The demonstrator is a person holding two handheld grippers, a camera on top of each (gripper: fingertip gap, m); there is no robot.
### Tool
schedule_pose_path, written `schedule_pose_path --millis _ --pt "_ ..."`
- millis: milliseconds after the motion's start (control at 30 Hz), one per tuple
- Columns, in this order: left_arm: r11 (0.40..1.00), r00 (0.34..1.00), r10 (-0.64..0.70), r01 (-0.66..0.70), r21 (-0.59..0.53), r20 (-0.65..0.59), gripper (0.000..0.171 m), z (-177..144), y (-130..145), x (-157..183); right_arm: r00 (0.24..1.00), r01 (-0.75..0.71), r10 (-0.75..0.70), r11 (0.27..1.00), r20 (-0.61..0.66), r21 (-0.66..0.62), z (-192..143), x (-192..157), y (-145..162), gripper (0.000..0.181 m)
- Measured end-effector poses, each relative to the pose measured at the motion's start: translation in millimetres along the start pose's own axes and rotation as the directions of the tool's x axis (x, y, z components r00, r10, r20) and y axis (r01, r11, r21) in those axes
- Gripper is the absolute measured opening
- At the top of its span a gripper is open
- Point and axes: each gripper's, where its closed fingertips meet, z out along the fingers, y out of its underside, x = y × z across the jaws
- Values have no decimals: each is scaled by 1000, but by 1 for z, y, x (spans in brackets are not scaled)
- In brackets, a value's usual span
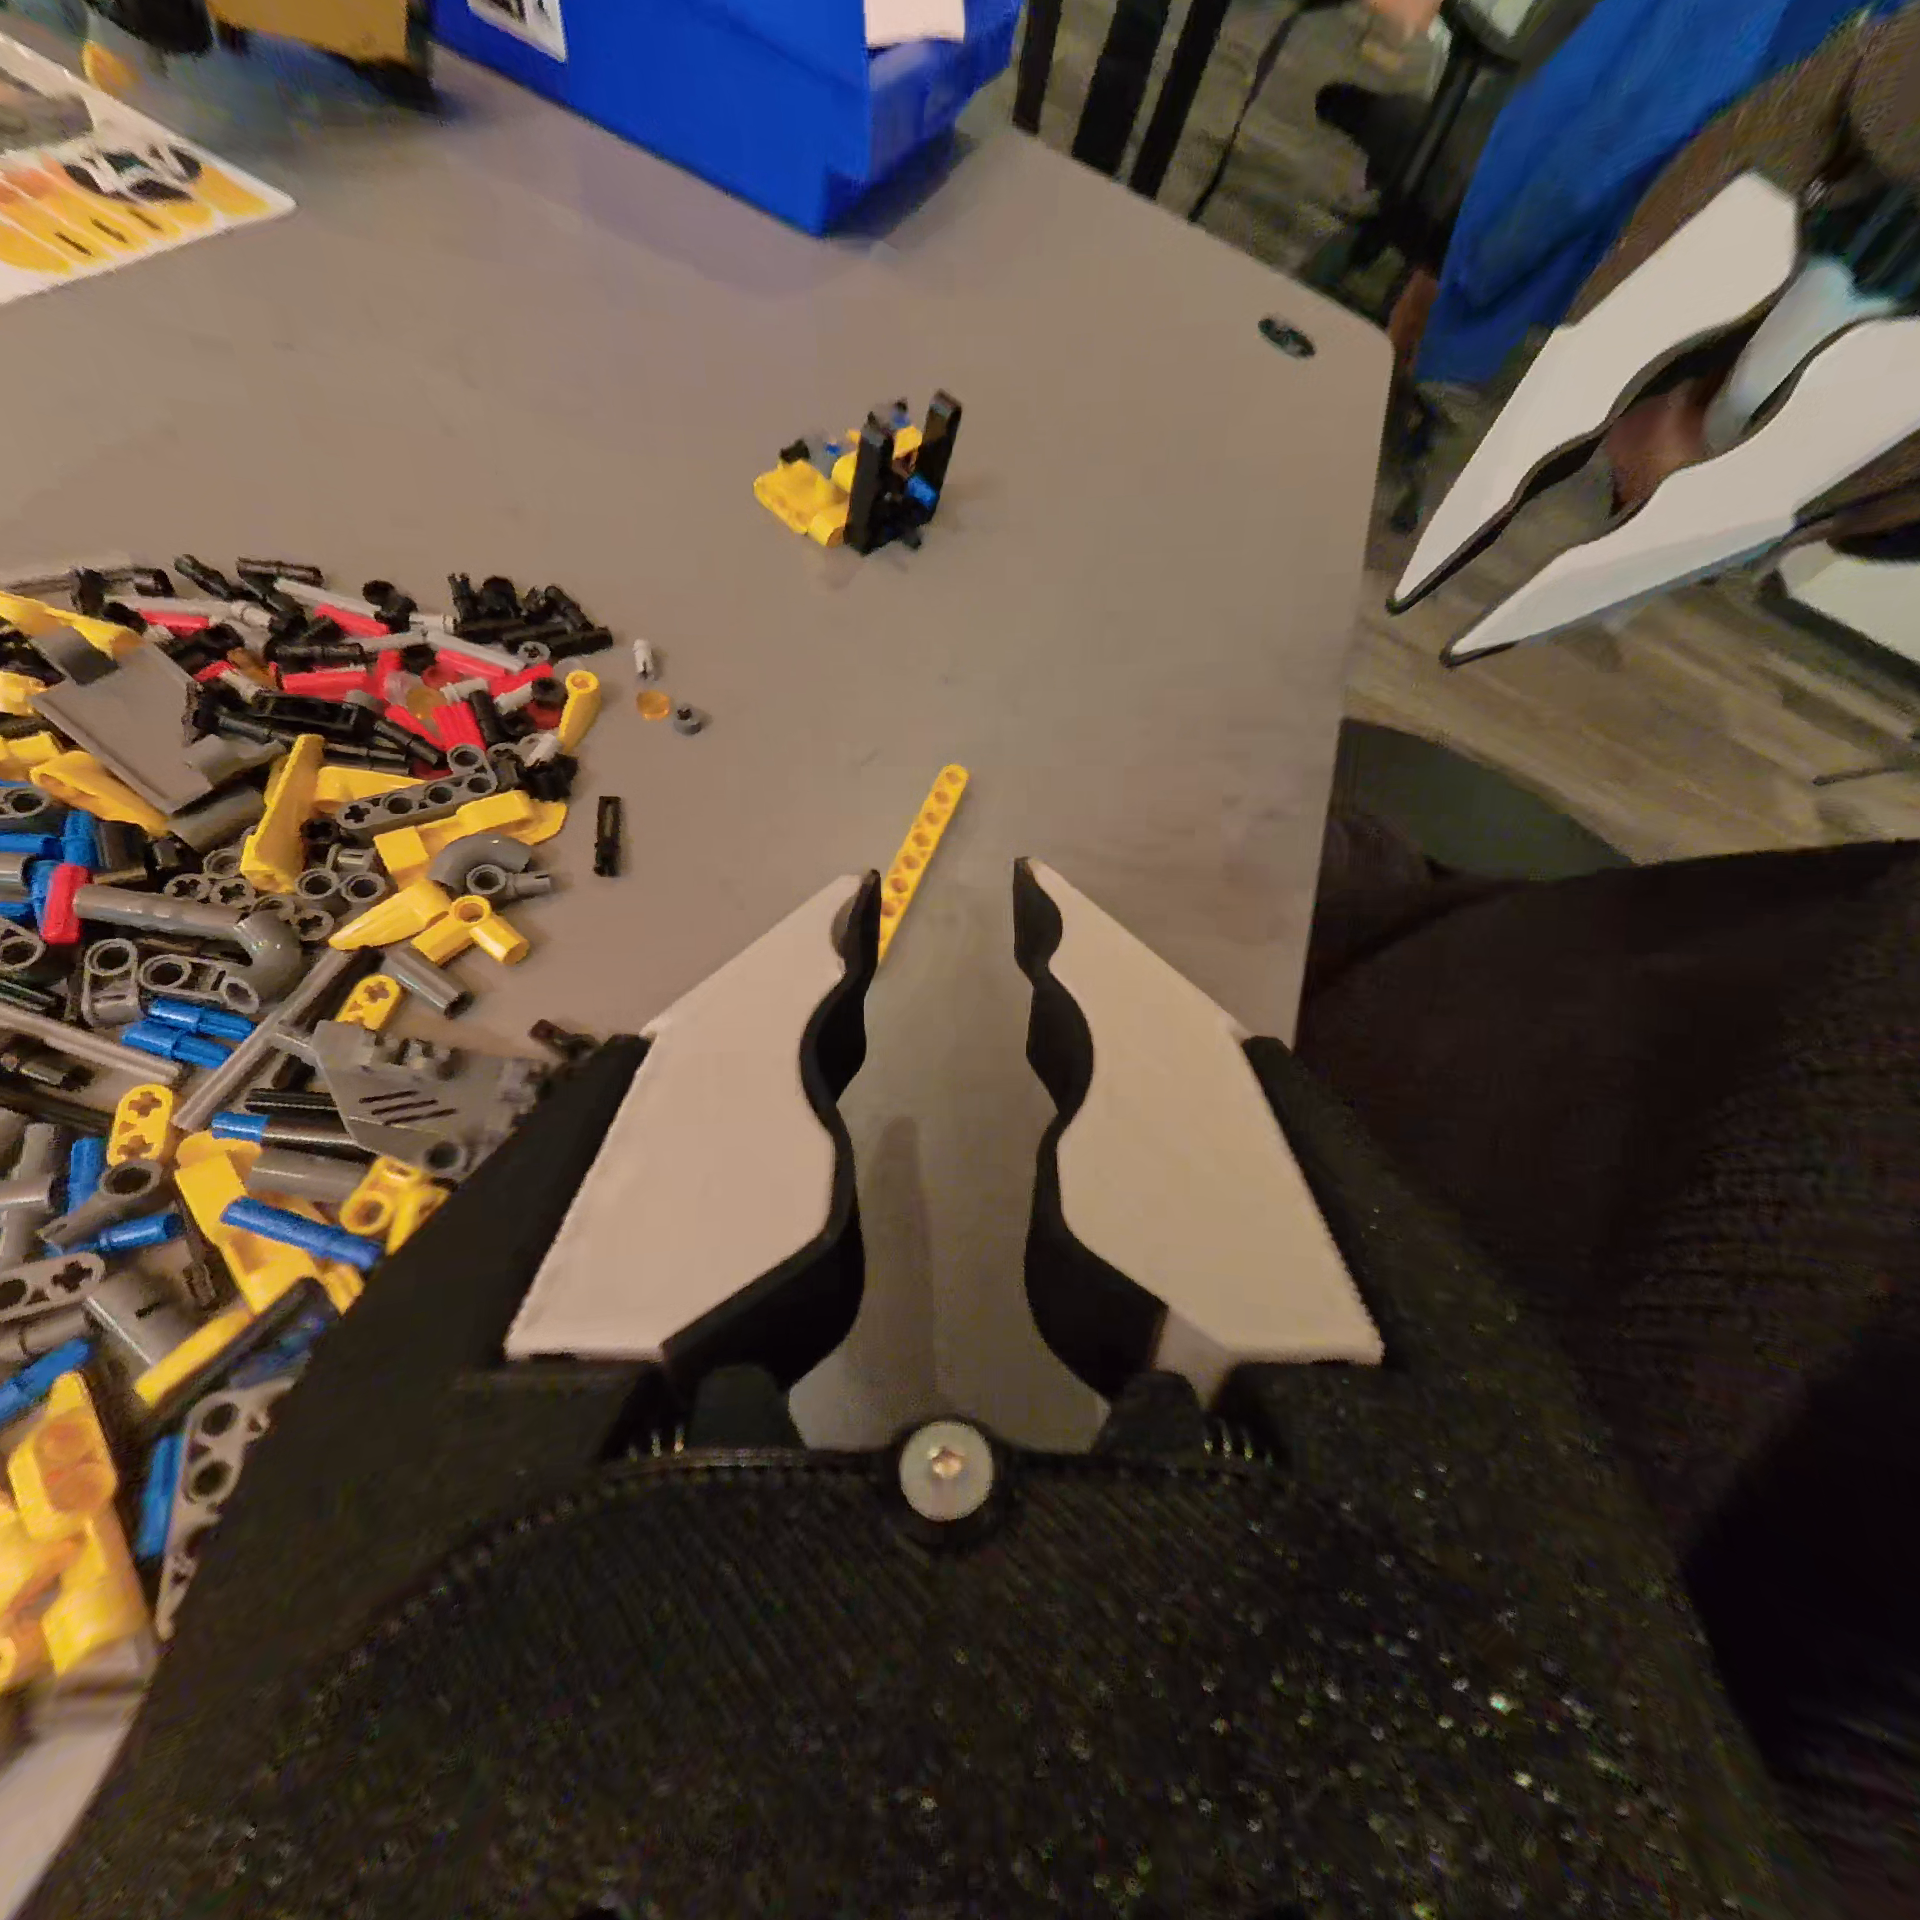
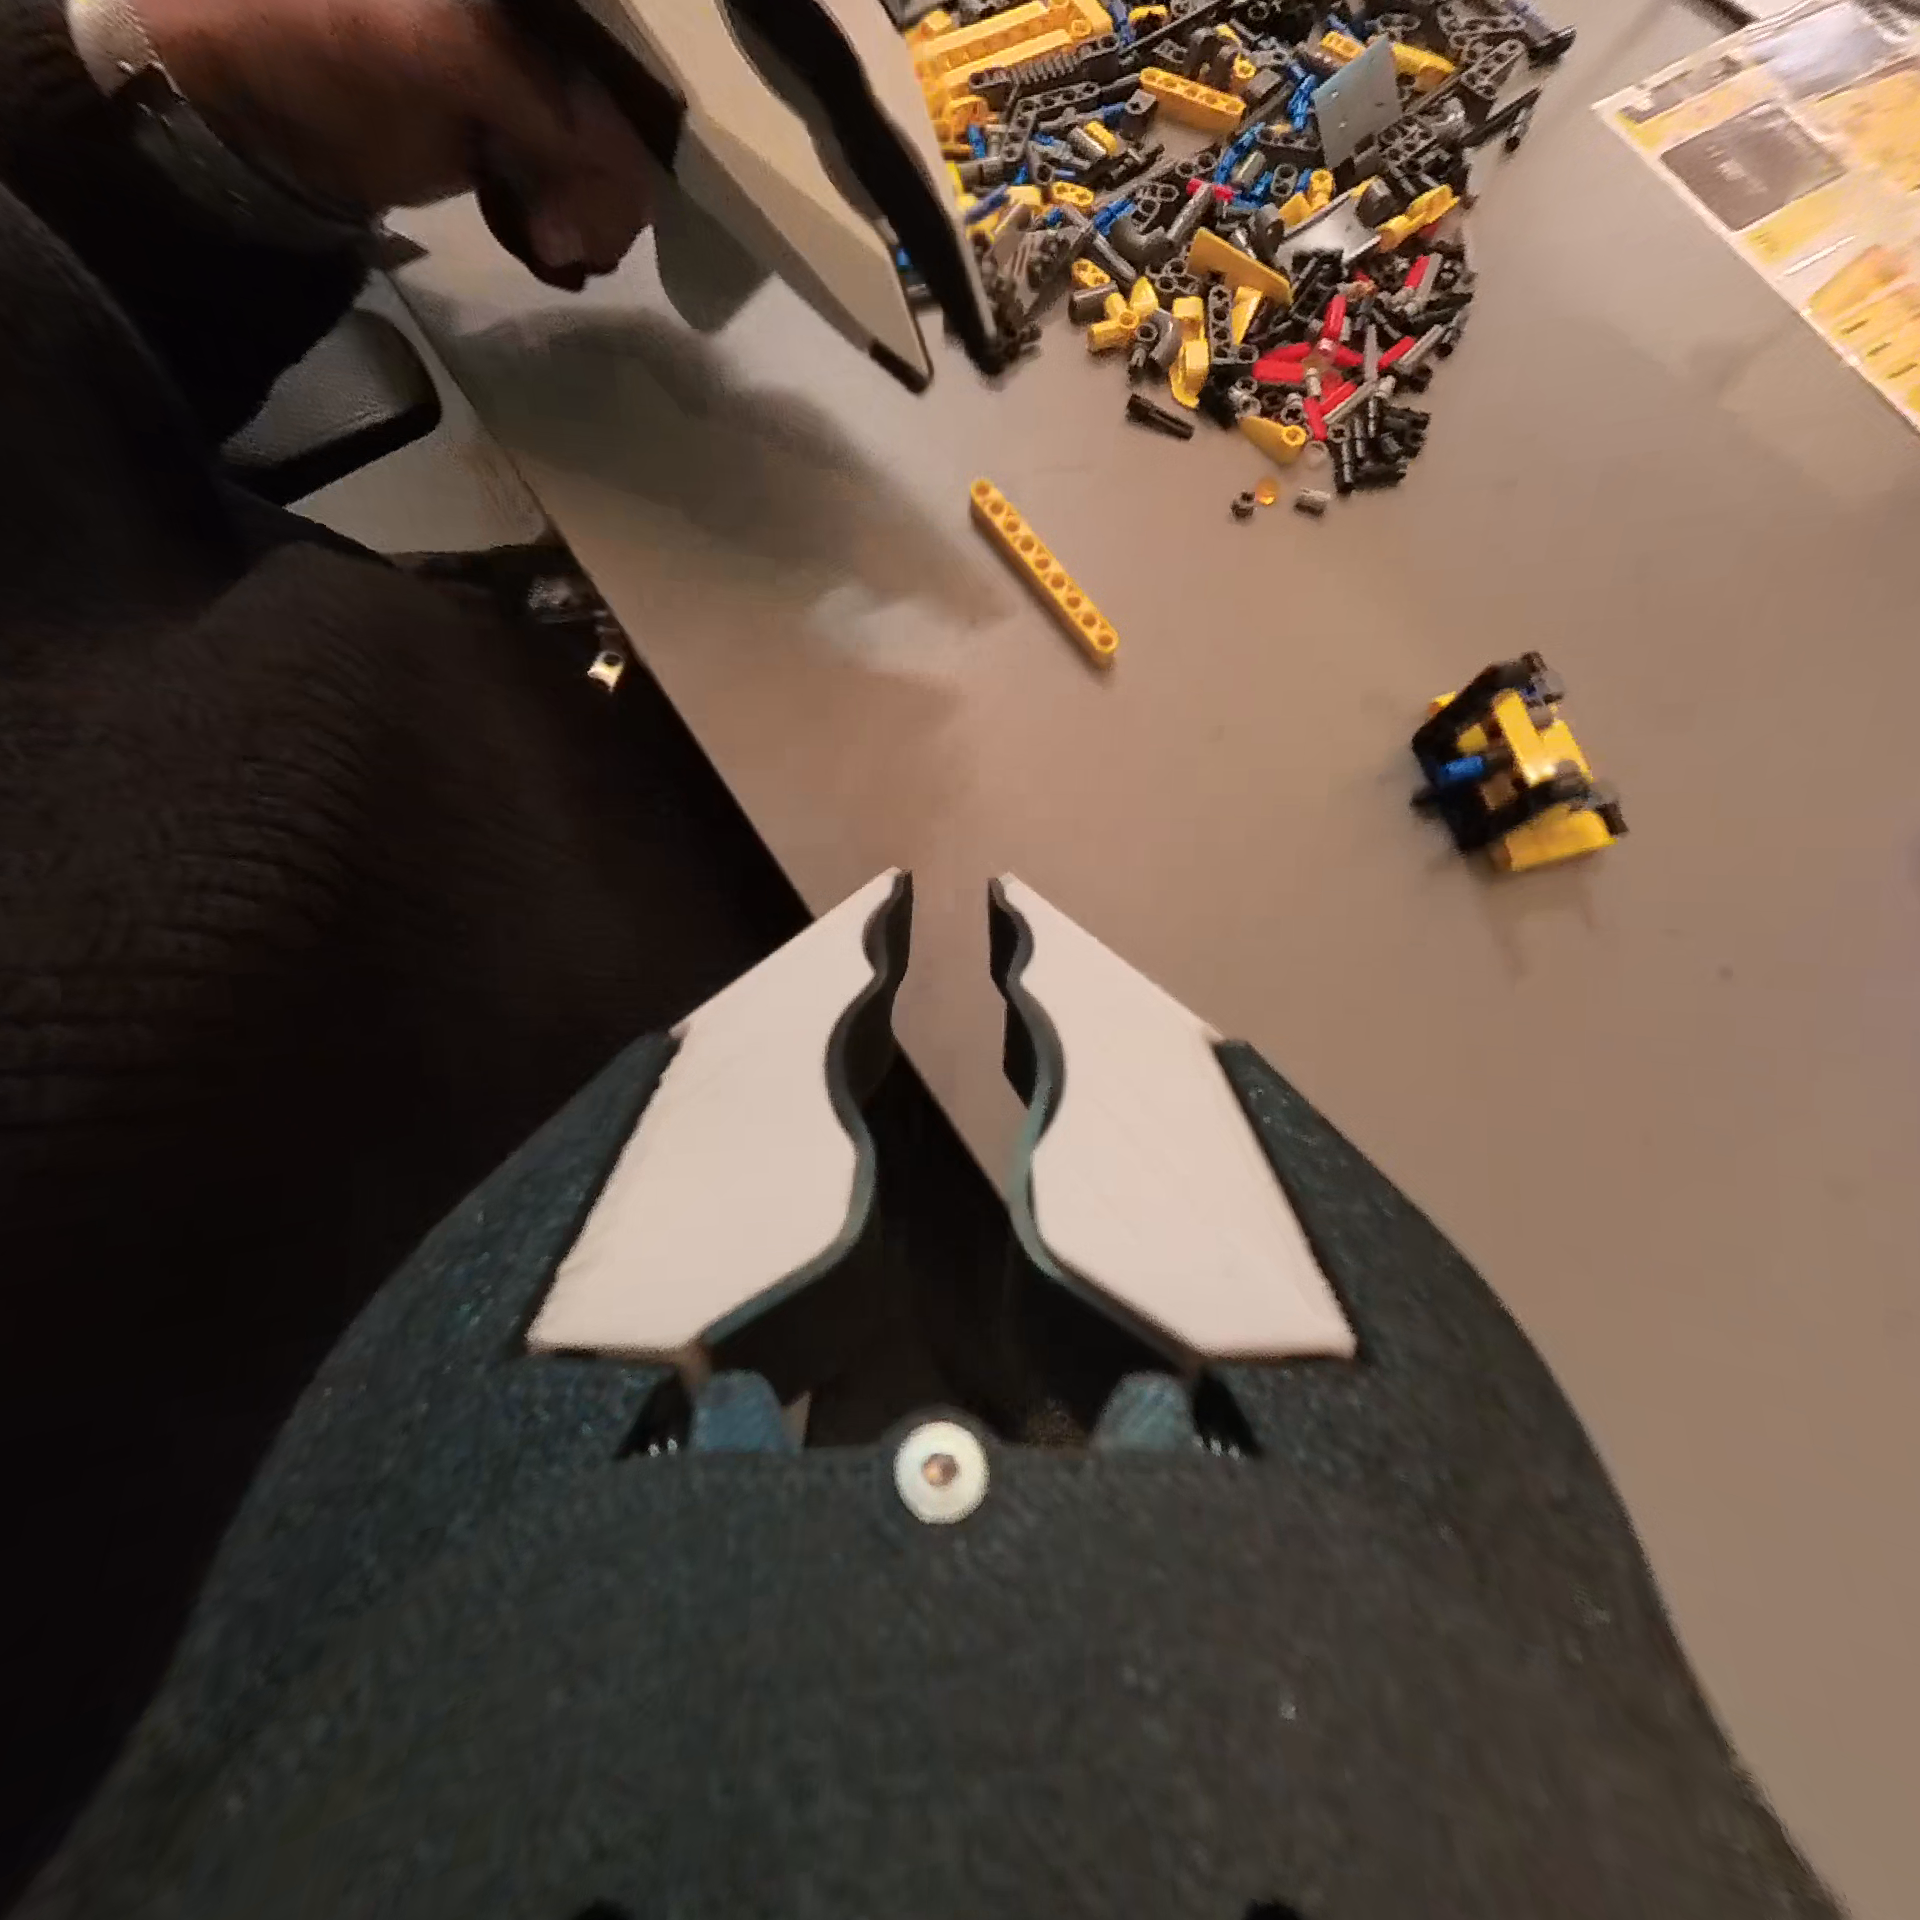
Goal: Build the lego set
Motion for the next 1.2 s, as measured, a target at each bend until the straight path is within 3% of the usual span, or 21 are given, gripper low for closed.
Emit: schedule_pose_path --millis 133,267,467,567,667,933,1067,1200 --pt "999 998 30 -32 32 60 24 -11 -2 25 998 -44 43 999 37 32 -13 -27 24 15" --pt "993 991 102 -106 45 83 22 -13 9 68 986 -48 48 999 158 1 -13 -78 65 16" --pt "991 989 134 -135 22 65 22 -5 39 119 978 -61 74 995 194 -73 31 -114 134 20" --pt "993 993 110 -111 31 46 22 -4 47 137 931 -104 126 991 342 -82 43 -139 146 30" --pt "997 997 75 -76 31 26 22 -2 57 150 921 -40 131 969 368 -245 54 -155 184 27" --pt "999 1000 14 -14 32 6 22 -1 87 179 934 -48 85 992 346 -113 24 -171 176 25" --pt "999 1000 -17 17 48 -9 22 -1 97 188 930 31 2 996 367 -83 38 -178 171 21" --pt "999 1000 -24 24 47 8 22 -5 103 189 874 141 -45 976 484 -164 50 -198 173 23"
